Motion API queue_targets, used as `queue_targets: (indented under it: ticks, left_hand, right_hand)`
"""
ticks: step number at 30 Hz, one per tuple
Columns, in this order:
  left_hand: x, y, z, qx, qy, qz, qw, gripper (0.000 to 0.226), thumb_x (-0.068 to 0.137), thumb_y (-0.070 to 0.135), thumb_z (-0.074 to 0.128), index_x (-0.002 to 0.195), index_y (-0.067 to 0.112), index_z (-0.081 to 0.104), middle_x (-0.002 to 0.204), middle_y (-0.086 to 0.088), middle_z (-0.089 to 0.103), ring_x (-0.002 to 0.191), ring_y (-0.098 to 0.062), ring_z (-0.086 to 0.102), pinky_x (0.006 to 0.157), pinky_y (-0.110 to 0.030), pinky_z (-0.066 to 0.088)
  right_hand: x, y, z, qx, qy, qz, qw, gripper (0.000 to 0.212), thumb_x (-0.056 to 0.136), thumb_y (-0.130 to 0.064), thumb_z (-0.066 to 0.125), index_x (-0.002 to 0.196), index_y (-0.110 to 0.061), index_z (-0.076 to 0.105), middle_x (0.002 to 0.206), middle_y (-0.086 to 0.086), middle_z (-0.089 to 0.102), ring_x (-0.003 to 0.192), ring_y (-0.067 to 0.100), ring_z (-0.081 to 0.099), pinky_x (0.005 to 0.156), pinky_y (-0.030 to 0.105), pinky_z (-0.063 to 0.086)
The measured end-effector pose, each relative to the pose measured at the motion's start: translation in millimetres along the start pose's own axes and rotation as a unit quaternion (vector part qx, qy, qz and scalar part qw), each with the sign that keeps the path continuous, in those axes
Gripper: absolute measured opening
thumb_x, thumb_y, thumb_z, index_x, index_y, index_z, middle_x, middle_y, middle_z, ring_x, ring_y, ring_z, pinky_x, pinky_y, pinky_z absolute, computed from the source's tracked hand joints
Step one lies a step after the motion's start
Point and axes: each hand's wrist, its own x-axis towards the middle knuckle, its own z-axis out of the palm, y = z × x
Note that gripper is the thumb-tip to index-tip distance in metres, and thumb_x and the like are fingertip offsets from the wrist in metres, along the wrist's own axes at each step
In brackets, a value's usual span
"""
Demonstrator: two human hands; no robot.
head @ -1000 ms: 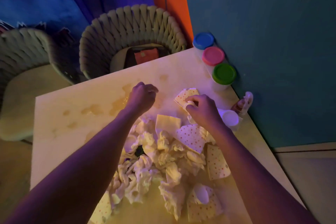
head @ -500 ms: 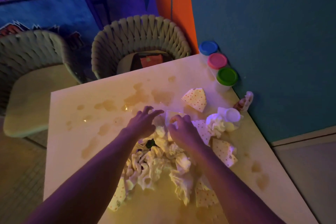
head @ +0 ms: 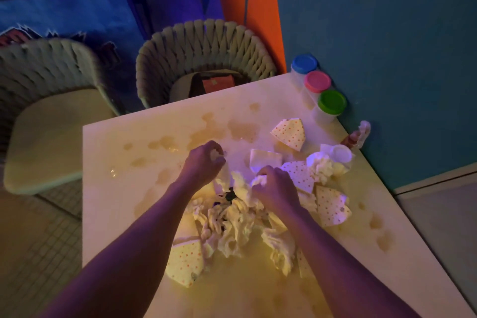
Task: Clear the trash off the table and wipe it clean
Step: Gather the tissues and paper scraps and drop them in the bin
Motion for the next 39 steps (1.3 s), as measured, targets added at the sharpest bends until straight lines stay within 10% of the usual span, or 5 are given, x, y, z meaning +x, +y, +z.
queue_targets:
  ticks: [10, 20, 26, 39]
  left_hand:
    - [-32, -34, -37, -0.170, 0.078, -0.156, 0.970, 0.010, 0.084, 0.025, 0.062, 0.076, 0.019, 0.062, 0.087, -0.007, 0.072, 0.074, -0.026, 0.064, 0.055, -0.029, 0.047]
    - [-11, -16, -1, 0.106, -0.034, -0.036, 0.993, 0.036, 0.088, 0.030, 0.066, 0.122, 0.019, 0.057, 0.129, -0.010, 0.047, 0.102, -0.038, 0.061, 0.085, -0.040, 0.051]
    - [8, -12, 21, 0.217, -0.104, -0.022, 0.970, 0.056, 0.093, 0.030, 0.059, 0.146, 0.027, 0.041, 0.136, -0.013, 0.049, 0.116, -0.040, 0.058, 0.090, -0.042, 0.049]
    - [-11, -17, -47, -0.014, 0.058, -0.130, 0.990, 0.016, 0.075, 0.030, 0.063, 0.087, 0.019, 0.064, 0.080, -0.014, 0.071, 0.078, -0.032, 0.066, 0.067, -0.032, 0.051]
  right_hand:
    - [-8, -20, 2, 0.081, 0.039, -0.007, 0.996, 0.013, 0.075, -0.012, 0.060, 0.084, -0.020, 0.062, 0.098, 0.008, 0.065, 0.088, 0.032, 0.060, 0.068, 0.029, 0.039]
    - [-7, -32, 22, -0.082, -0.081, 0.001, 0.993, 0.071, 0.083, -0.049, 0.063, 0.145, -0.039, 0.031, 0.137, 0.003, 0.040, 0.114, 0.033, 0.058, 0.092, 0.042, 0.050]
    - [-6, -24, 29, -0.135, -0.086, 0.002, 0.987, 0.059, 0.092, -0.041, 0.060, 0.144, -0.025, 0.037, 0.138, 0.008, 0.046, 0.122, 0.033, 0.053, 0.091, 0.038, 0.044]
    - [-13, -19, 3, 0.000, -0.010, 0.016, 1.000, 0.029, 0.079, -0.038, 0.063, 0.103, -0.024, 0.058, 0.112, 0.003, 0.061, 0.099, 0.032, 0.061, 0.080, 0.035, 0.048]
